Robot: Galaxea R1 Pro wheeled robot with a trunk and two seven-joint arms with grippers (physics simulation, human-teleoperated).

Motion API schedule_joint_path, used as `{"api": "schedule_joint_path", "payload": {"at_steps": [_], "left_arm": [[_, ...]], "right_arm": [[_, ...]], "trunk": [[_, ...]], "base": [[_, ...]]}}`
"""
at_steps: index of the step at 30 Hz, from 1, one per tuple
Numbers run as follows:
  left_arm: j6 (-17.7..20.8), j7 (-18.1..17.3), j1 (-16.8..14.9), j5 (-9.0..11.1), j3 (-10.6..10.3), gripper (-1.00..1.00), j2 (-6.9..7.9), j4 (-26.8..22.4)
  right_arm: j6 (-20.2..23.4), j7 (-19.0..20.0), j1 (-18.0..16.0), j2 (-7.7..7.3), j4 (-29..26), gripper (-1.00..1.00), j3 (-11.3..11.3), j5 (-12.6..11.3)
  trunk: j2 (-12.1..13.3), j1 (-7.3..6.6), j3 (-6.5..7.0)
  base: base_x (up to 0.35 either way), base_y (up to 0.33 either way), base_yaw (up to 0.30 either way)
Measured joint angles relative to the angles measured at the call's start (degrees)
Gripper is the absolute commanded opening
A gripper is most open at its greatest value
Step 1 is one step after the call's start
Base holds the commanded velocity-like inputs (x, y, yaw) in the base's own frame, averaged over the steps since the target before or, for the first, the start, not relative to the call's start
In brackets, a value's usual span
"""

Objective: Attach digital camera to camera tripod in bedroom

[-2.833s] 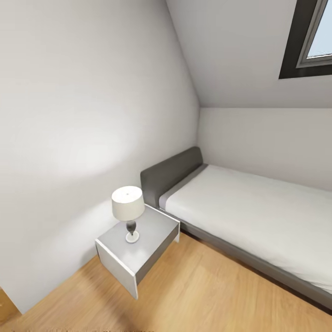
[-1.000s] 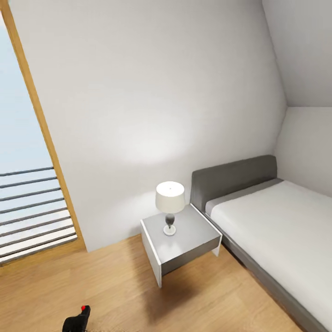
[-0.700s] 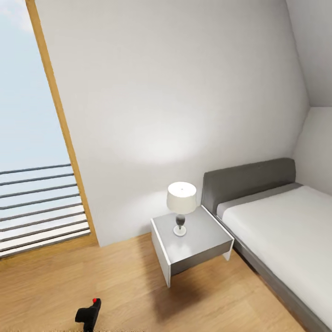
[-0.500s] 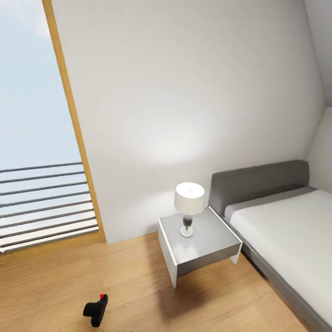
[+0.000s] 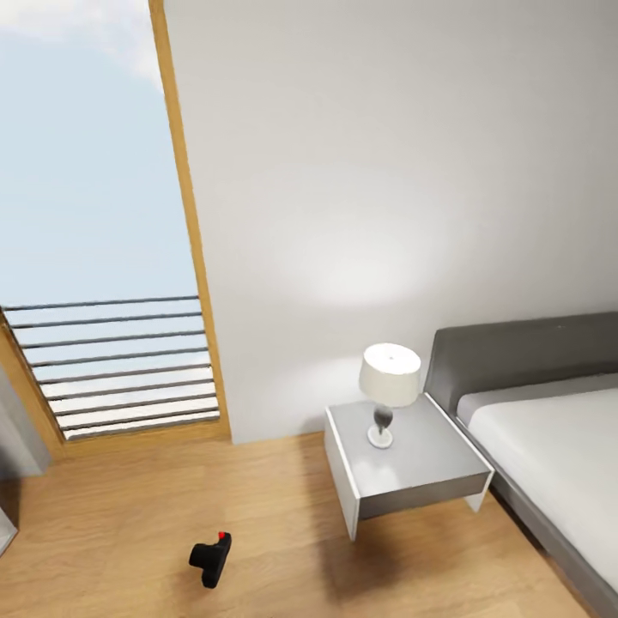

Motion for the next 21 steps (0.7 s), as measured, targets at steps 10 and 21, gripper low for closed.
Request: {"api": "schedule_joint_path", "payload": {"at_steps": [10, 21], "left_arm": [[0.15, 0.0, 0.0, 0.0, 0.0, 1.0, -0.01, 0.0], [0.16, 0.0, 0.0, 0.0, 0.0, 1.0, 0.0, 0.0]], "right_arm": [[-0.01, 0.0, 0.0, 0.0, 0.0, 1.0, 0.0, 0.0], [0.0, 0.0, 0.0, 0.0, 0.0, 1.0, 0.0, 0.0]], "trunk": [[0.0, -0.03, 0.0], [0.0, -0.01, 0.0]], "base": [[0.211, -0.173, 0.285], [0.175, -0.142, 0.285]]}}
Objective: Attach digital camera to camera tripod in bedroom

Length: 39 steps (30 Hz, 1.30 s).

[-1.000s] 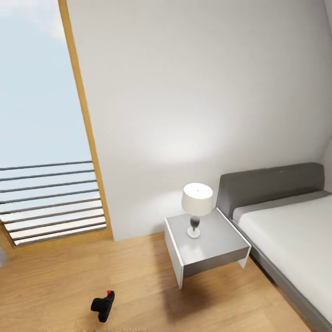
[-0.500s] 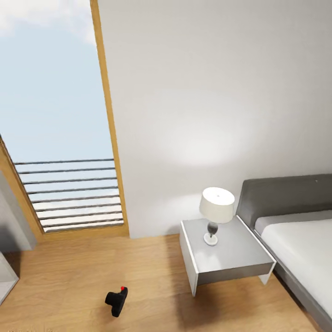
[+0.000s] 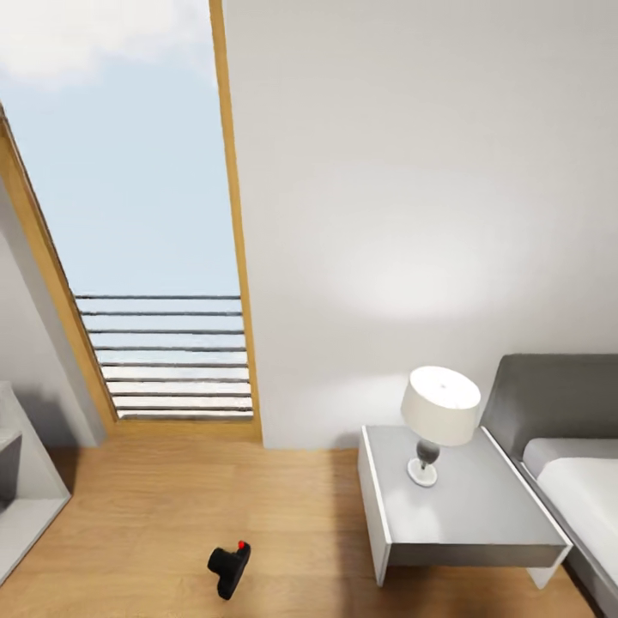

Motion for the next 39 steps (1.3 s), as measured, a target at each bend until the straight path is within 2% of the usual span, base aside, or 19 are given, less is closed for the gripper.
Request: {"api": "schedule_joint_path", "payload": {"at_steps": [39], "left_arm": [[0.0, 0.0, 0.0, 0.0, 0.0, 1.0, 0.0, 0.0]], "right_arm": [[0.0, 0.0, 0.0, 0.0, 0.0, 1.0, 0.0, 0.0]], "trunk": [[0.0, 0.01, 0.0]], "base": [[0.005, -0.004, 0.285]]}}
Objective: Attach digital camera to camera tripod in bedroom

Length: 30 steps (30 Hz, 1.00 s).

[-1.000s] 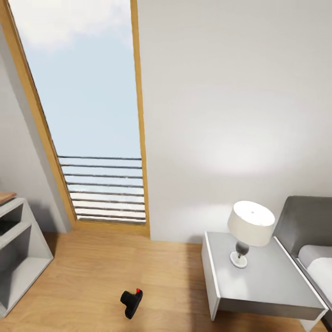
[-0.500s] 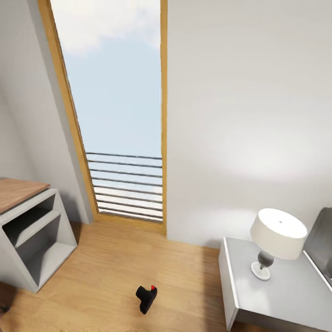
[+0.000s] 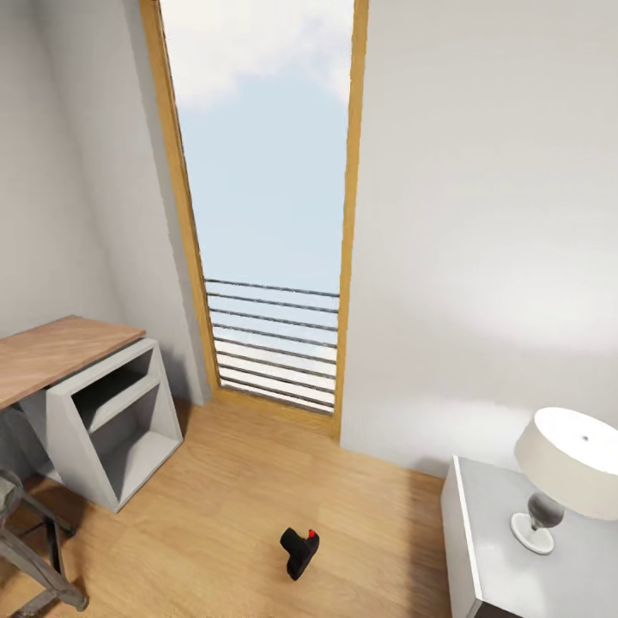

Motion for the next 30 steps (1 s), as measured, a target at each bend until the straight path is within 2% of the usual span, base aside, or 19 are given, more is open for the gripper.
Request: {"api": "schedule_joint_path", "payload": {"at_steps": [11, 30], "left_arm": [[0.0, 0.0, 0.0, 0.0, 0.0, 1.0, 0.0, 0.0], [-0.03, -0.03, 0.0, 0.0, 0.0, 1.0, 0.04, 0.0]], "right_arm": [[0.0, 0.0, 0.0, 0.0, 0.0, 1.0, 0.0, 0.01], [-0.03, 0.0, 0.0, 0.0, 0.0, 1.0, 0.0, 0.02]], "trunk": [[0.0, -0.02, 0.0], [0.0, -0.02, 0.0]], "base": [[0.039, -0.008, 0.285], [0.25, -0.163, 0.285]]}}
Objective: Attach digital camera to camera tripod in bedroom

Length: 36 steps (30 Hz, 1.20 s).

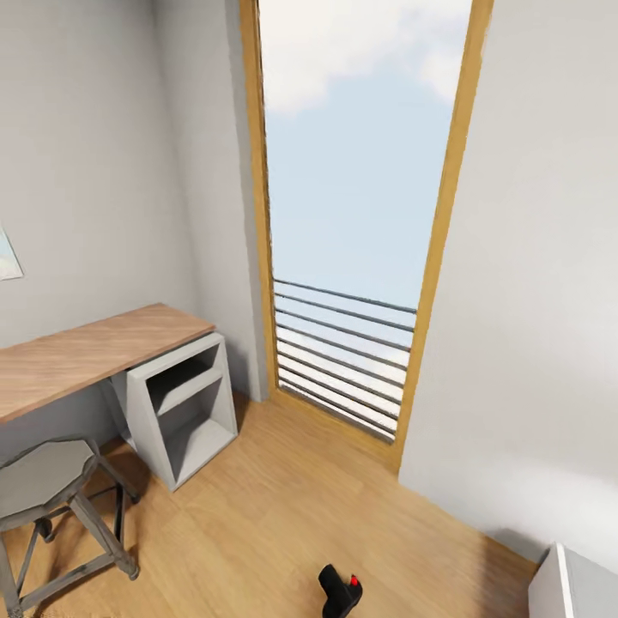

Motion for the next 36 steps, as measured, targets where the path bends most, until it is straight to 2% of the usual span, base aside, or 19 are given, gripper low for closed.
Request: {"api": "schedule_joint_path", "payload": {"at_steps": [12, 23, 36], "left_arm": [[-0.05, 0.03, 0.0, 0.0, 0.0, 1.0, 0.04, 0.0], [-0.05, 0.03, 0.0, 0.0, 0.0, 1.0, 0.04, 0.0], [-0.11, 0.03, 0.0, 0.0, 0.1, 1.0, 0.09, 0.0]], "right_arm": [[0.0, 0.01, 0.0, 0.0, 0.0, 1.0, 0.0, 0.04], [0.01, 0.01, 0.0, 0.0, 0.0, 1.0, 0.0, 0.04], [-0.05, -0.04, 0.0, 0.0, -0.43, 1.0, 0.16, 0.26]], "trunk": [[0.0, 0.02, 0.0], [0.0, 0.02, 0.0], [0.0, 0.02, 0.0]], "base": [[0.07, -0.085, 0.229], [0.016, -0.2, 0.027], [0.003, -0.031, 0.001]]}}
